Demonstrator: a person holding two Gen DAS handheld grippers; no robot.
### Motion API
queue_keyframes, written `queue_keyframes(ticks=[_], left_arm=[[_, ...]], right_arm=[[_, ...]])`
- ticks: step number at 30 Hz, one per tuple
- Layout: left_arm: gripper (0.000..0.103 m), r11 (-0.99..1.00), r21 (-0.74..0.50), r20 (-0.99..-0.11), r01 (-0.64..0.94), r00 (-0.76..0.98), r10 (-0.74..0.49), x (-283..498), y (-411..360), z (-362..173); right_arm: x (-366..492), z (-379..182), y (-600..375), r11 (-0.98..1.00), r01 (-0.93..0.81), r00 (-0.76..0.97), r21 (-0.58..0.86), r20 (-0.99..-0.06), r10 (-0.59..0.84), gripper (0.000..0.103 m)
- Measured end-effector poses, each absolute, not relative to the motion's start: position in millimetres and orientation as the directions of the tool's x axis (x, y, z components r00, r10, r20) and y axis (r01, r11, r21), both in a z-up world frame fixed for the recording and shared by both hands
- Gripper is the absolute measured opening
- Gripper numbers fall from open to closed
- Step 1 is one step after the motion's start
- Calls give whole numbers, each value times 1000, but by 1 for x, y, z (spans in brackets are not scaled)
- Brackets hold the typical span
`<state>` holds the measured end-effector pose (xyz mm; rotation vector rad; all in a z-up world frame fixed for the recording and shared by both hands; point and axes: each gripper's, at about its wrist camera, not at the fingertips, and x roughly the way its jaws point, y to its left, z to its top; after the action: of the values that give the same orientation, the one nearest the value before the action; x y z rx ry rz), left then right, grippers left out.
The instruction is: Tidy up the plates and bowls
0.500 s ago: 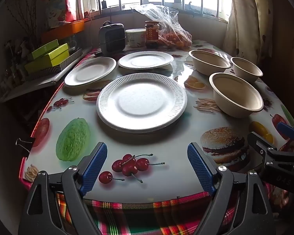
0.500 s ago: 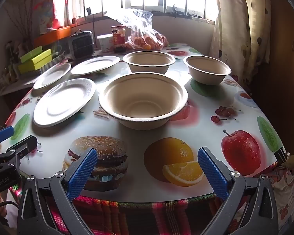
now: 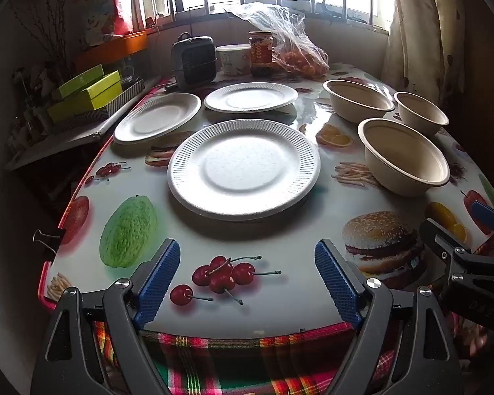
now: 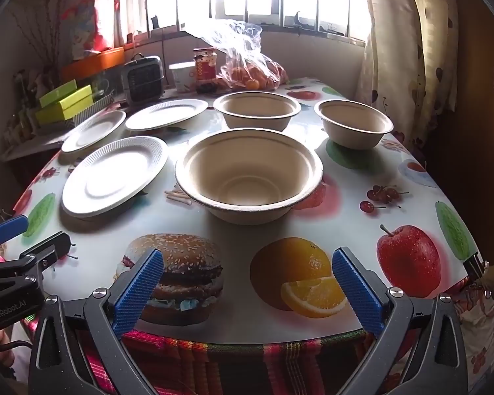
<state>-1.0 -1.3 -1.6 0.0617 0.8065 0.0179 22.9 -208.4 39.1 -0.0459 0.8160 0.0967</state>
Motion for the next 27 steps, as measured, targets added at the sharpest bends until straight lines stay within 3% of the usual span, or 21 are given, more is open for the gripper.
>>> queue_keyframes(ticks=[27], left_arm=[[84,998,59,-728,-5,684,47,3,1,-2]], right_arm=[[27,34,-206,992,-122,668,-1,-740,82,103]])
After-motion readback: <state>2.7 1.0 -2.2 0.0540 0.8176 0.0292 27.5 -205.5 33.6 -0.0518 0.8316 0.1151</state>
